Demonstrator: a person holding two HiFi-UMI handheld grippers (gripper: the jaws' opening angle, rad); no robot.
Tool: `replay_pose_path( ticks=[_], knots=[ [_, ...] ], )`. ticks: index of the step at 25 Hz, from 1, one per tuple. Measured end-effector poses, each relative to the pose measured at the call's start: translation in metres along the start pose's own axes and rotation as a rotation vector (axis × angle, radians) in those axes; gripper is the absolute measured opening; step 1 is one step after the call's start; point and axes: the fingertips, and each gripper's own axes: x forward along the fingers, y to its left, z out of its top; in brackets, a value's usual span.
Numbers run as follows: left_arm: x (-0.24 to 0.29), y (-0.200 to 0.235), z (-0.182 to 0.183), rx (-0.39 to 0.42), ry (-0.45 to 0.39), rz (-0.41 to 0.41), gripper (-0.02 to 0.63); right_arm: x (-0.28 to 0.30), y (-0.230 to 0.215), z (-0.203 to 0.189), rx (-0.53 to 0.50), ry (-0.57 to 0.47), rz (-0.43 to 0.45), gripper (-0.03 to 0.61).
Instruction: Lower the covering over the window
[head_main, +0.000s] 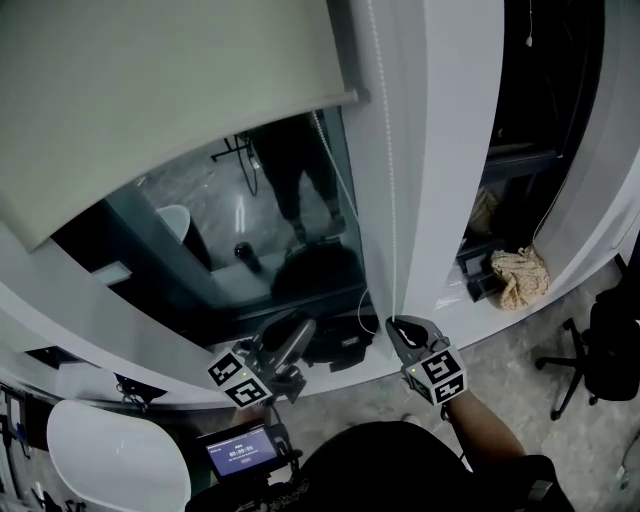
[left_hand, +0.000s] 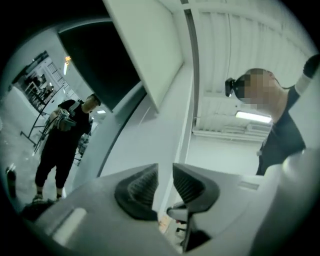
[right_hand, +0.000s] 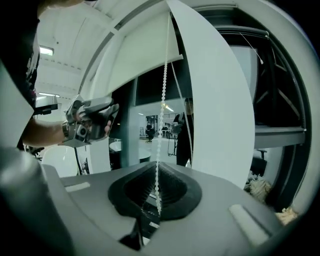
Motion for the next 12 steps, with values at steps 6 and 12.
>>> replay_pose_path(
  ticks=[6,12],
  knots=[
    [0.085,-0.038,0.041,0.114,-0.020,-0.088,0.093,0.009,0.043,-0.046,0.004,0.114,0.086,0.015],
    [0.125,-0.084,0.065,0.212,-0.025,-0.209,0.105,-0.001,0.062,-0.077,0.036,0.178,0.114,0.015]
  ],
)
